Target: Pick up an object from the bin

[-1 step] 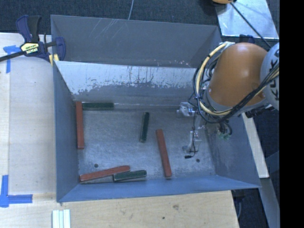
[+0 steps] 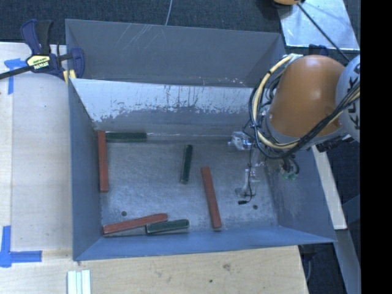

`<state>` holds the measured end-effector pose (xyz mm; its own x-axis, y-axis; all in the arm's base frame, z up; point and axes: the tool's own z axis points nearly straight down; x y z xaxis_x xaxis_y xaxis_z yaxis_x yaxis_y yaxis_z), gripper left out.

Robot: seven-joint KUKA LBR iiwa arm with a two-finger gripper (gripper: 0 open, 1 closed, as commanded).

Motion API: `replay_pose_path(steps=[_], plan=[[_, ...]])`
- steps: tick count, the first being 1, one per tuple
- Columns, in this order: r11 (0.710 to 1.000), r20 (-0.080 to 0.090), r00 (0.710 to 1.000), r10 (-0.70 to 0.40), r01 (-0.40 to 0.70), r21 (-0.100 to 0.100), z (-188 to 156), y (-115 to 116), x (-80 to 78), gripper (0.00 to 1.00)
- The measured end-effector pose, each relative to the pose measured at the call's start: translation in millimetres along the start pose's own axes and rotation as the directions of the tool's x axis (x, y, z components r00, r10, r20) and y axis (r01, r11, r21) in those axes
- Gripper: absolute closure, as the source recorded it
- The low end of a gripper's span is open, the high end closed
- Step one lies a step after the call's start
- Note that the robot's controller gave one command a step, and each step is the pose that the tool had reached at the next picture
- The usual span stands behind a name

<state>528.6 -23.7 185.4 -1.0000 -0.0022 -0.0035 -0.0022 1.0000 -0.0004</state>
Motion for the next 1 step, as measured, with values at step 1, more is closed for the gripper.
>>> replay_pose_path(steps=[1], plan=[[0.998,0.006,0.998,-0.06,0.06,0.001,37.0,16.4,-18.8,0.0]])
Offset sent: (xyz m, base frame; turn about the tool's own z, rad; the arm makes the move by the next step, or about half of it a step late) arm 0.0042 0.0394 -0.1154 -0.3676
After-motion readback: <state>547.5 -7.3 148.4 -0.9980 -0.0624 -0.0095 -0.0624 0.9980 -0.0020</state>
